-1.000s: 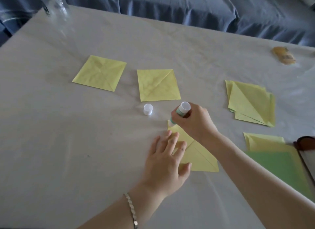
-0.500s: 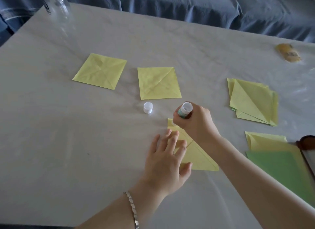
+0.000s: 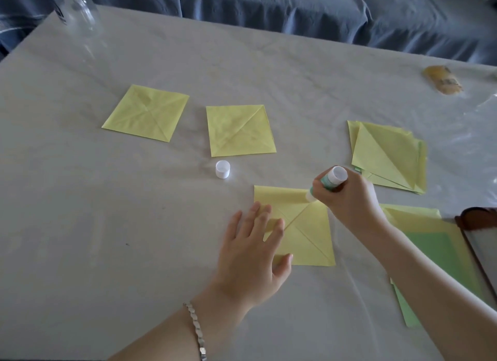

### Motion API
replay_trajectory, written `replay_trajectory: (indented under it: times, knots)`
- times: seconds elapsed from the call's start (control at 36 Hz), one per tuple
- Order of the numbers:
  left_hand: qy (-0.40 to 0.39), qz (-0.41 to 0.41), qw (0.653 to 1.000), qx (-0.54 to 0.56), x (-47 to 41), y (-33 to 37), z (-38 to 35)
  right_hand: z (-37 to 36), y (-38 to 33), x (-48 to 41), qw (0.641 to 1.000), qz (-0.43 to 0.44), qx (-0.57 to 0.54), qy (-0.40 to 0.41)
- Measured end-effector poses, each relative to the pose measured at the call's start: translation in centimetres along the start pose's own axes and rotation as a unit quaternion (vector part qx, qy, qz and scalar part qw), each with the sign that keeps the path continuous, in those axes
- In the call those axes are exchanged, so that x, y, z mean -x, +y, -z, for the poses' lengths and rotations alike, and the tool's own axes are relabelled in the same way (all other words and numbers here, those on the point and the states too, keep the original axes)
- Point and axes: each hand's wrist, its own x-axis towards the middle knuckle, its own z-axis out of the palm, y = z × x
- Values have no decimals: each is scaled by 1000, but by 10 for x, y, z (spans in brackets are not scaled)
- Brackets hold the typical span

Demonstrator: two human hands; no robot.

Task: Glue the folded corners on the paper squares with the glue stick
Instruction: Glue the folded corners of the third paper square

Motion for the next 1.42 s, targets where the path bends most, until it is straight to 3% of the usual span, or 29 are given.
replay_trajectory:
  times: [0.31,0.42,0.86,1.11,1.42]
  knots:
    - [0,-3,1000,11,2,-2,-1,16,5,1,998,-58,-6,20]
    - [-8,3,1000,8,5,-4,0,21,-9,4,997,-31,-50,45]
    - [0,11,1000,11,8,-5,0,-47,-50,9,995,59,-28,-76]
    - [8,4,1000,8,7,-5,1,-44,-42,8,996,64,-25,-61]
    - [26,-4,1000,11,7,-4,1,-9,-9,11,1000,10,-16,-24]
